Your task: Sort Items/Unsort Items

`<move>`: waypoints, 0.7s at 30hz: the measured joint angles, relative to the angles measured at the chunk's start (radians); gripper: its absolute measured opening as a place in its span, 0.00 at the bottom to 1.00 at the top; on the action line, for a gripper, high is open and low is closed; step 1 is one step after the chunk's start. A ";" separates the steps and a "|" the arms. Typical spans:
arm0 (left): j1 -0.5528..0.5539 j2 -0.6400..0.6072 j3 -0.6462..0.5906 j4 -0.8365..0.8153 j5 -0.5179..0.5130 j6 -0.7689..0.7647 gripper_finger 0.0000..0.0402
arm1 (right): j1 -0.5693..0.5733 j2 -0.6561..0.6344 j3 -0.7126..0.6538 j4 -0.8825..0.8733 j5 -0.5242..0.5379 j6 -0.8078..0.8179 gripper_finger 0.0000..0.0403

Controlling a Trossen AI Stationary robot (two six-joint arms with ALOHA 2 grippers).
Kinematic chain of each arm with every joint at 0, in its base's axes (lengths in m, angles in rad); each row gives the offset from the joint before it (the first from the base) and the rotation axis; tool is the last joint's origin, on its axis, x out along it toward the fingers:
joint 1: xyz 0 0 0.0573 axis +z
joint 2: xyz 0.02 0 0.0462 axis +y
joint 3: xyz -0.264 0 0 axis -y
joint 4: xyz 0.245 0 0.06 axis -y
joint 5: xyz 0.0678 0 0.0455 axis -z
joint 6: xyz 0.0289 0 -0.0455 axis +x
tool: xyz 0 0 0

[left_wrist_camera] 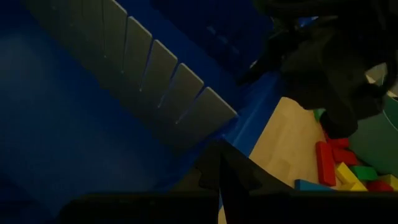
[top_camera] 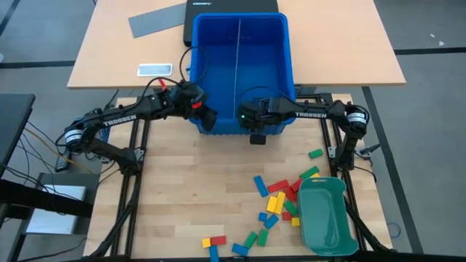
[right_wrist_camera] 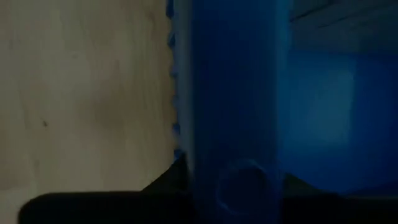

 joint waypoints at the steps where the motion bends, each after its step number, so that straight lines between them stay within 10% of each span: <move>1: 0.000 0.000 0.000 0.000 0.000 0.000 0.01 | -0.004 0.000 -0.001 -0.005 0.004 0.018 0.25; 10: 0.000 0.000 0.000 -0.001 0.000 -0.003 0.01 | -0.014 -0.010 0.051 -0.091 0.002 0.122 0.68; 21: 0.000 0.000 0.000 0.000 0.000 -0.005 0.01 | -0.014 -0.010 0.237 -0.215 -0.023 0.168 0.73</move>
